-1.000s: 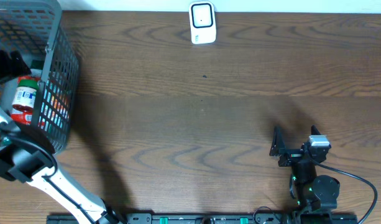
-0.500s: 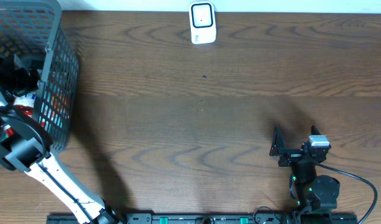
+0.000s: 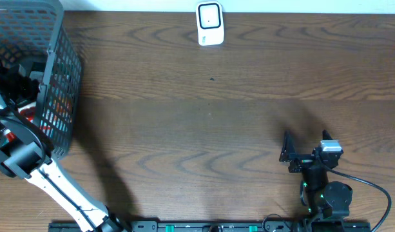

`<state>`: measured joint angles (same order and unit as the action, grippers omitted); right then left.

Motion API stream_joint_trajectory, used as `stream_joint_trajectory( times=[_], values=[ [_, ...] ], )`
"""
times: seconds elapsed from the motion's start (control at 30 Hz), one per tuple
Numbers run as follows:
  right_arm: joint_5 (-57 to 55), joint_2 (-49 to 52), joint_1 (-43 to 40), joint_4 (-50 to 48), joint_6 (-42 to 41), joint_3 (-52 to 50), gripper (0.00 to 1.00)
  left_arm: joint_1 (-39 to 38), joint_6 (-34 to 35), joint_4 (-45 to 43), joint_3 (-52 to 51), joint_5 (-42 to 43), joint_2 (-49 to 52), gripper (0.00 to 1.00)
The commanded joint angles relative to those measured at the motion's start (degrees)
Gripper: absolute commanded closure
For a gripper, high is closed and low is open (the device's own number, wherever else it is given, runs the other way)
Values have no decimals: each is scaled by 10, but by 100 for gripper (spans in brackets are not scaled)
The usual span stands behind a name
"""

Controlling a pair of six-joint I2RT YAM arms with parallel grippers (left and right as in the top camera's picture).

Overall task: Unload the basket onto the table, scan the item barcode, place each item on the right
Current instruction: 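Reach the left gripper into the grey basket and grasp the green-lidded jar, then lift the jar out with the left gripper and set it on the table center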

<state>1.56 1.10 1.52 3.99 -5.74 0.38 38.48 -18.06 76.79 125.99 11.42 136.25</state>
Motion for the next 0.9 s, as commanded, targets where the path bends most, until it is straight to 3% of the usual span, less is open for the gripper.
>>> stream_joint_trajectory(
  times=[0.0, 0.17, 0.33, 0.53, 0.87],
  values=[
    [2, -2, -7, 2, -6, 0, 1, 0, -1, 0, 16, 10, -20, 29],
    [2, -2, -7, 2, -6, -1, 1, 0, 4, -13, 16, 10, -58, 31],
    [2, -2, -7, 2, -6, -1, 1, 0, 19, -39, 16, 10, -120, 41],
    [2, -2, -7, 2, -6, -1, 1, 0, 39, -65, 16, 10, -205, 41],
    [2, -2, -7, 2, -6, -1, 1, -20, 186, -115, 16, 26, -429, 40]
  ],
)
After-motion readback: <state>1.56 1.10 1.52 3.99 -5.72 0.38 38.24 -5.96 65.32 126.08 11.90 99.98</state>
